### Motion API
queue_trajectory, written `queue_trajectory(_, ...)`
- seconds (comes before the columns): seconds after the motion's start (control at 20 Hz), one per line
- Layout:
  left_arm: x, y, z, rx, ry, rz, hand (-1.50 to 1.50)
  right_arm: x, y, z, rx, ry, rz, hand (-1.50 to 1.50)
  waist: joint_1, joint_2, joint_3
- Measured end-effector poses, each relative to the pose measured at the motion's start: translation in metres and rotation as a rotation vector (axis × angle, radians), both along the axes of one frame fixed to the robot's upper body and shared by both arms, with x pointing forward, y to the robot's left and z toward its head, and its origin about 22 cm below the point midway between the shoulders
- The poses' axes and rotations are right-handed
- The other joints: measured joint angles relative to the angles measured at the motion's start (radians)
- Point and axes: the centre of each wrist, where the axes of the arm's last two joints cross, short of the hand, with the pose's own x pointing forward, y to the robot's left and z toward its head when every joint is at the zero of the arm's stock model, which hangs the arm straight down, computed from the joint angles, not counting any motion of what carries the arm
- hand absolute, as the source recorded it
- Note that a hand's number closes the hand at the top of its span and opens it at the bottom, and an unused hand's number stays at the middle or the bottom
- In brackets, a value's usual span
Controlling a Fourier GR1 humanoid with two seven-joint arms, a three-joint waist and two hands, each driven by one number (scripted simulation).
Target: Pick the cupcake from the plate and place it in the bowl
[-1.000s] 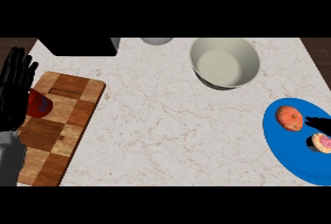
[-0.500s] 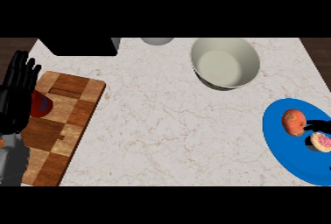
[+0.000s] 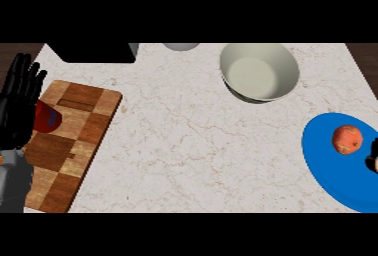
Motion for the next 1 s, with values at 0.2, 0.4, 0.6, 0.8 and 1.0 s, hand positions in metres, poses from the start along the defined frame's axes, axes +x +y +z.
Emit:
queue_trajectory(0.2,0.005,-0.008,0.006,-0.003,-0.017,-0.035,0.0,-0.003,-0.035,0.034,-0.059,0.015,-0.234,1.5,0.034,0.016,0.005)
queue_trajectory(0.4,0.008,-0.015,0.005,-0.007,-0.025,-0.051,0.0,-0.003,-0.052,0.057,-0.09,-0.007,-0.371,1.5,0.049,0.023,0.008)
queue_trajectory(0.6,0.008,-0.016,0.003,-0.009,-0.025,-0.051,0.0,0.001,-0.061,0.081,-0.112,-0.087,-0.447,1.5,0.051,0.022,0.008)
queue_trajectory(0.8,0.011,-0.013,0.004,-0.002,-0.019,-0.044,0.0,0.007,-0.067,0.109,-0.096,-0.193,-0.486,1.5,0.043,0.019,0.007)
queue_trajectory(1.0,0.009,-0.01,0.003,-0.002,-0.015,-0.034,0.0,0.01,-0.073,0.141,-0.011,-0.269,-0.435,1.5,0.035,0.014,0.006)
